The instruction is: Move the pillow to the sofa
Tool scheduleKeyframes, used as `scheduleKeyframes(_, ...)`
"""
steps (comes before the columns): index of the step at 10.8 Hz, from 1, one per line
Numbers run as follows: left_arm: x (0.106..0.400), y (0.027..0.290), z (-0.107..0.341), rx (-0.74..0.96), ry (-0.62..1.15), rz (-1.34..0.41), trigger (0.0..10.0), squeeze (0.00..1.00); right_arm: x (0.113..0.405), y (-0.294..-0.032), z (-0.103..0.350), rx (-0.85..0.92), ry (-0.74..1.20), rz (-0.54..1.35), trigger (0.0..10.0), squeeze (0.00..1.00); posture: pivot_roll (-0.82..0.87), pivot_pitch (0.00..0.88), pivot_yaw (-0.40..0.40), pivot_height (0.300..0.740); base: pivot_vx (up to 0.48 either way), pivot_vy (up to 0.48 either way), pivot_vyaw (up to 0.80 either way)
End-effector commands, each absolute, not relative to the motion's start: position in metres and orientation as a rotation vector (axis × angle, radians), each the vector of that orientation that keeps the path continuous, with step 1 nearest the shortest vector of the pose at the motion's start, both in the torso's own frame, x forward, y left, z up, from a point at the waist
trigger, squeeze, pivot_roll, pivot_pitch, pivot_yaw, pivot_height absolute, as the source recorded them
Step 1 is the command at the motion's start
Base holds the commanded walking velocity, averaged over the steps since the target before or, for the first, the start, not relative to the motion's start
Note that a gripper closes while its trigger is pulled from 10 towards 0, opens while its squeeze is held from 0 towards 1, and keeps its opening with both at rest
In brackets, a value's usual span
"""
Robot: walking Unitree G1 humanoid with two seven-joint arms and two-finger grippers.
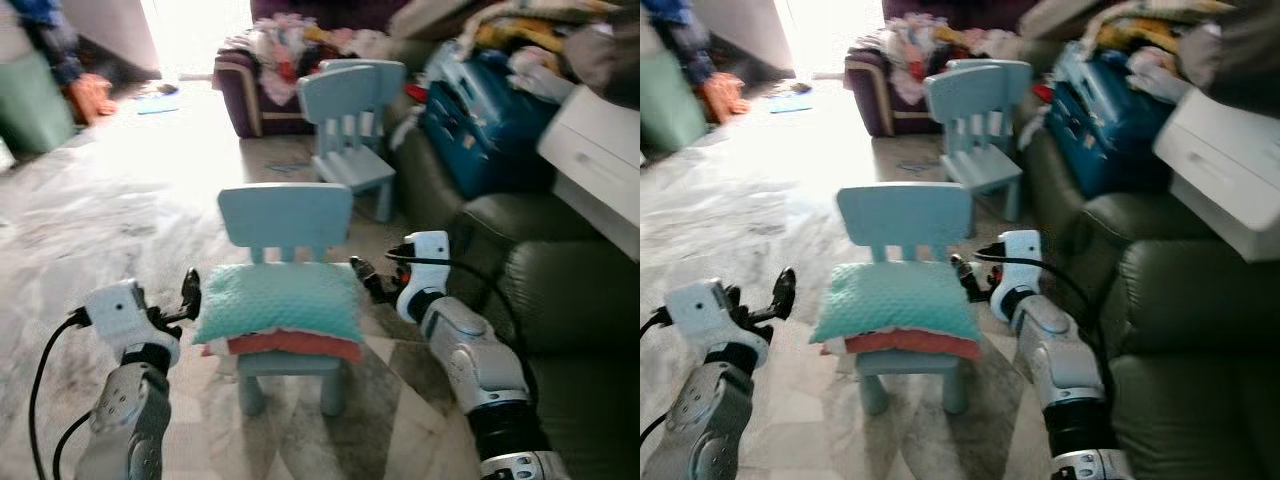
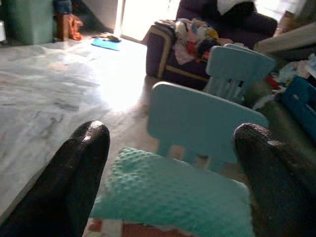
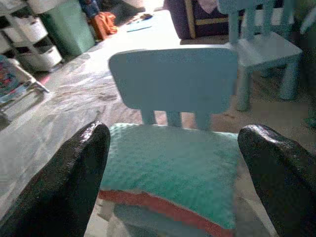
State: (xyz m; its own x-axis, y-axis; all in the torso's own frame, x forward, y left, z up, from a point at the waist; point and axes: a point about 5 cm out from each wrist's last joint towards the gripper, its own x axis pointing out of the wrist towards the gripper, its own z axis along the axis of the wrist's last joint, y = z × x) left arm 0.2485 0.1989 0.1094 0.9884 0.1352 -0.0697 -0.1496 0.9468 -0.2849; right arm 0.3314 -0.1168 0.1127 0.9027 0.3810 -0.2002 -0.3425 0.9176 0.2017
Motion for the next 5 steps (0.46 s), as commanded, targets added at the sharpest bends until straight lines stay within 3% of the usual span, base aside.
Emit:
scheduleKeyframes(1, 0.2471, 0.2004, 0.1096, -0.313, 0.051, 0.145, 10.0, 0.0, 0.333, -0.1172, 0.1149, 0.157, 0.227, 0.378, 10.0, 0.0, -0.17, 0.0, 0.037, 0.74, 0.0, 0.0, 0.0)
scheduleKeyframes(5, 0.2454, 0.1996, 0.1096, -0.302, 0.043, 0.126, 10.0, 0.0, 0.3332, -0.1179, 0.1169, 0.148, 0.203, 0.38, 10.0, 0.0, -0.17, 0.0, 0.039, 0.74, 0.358, 0.0, 0.0)
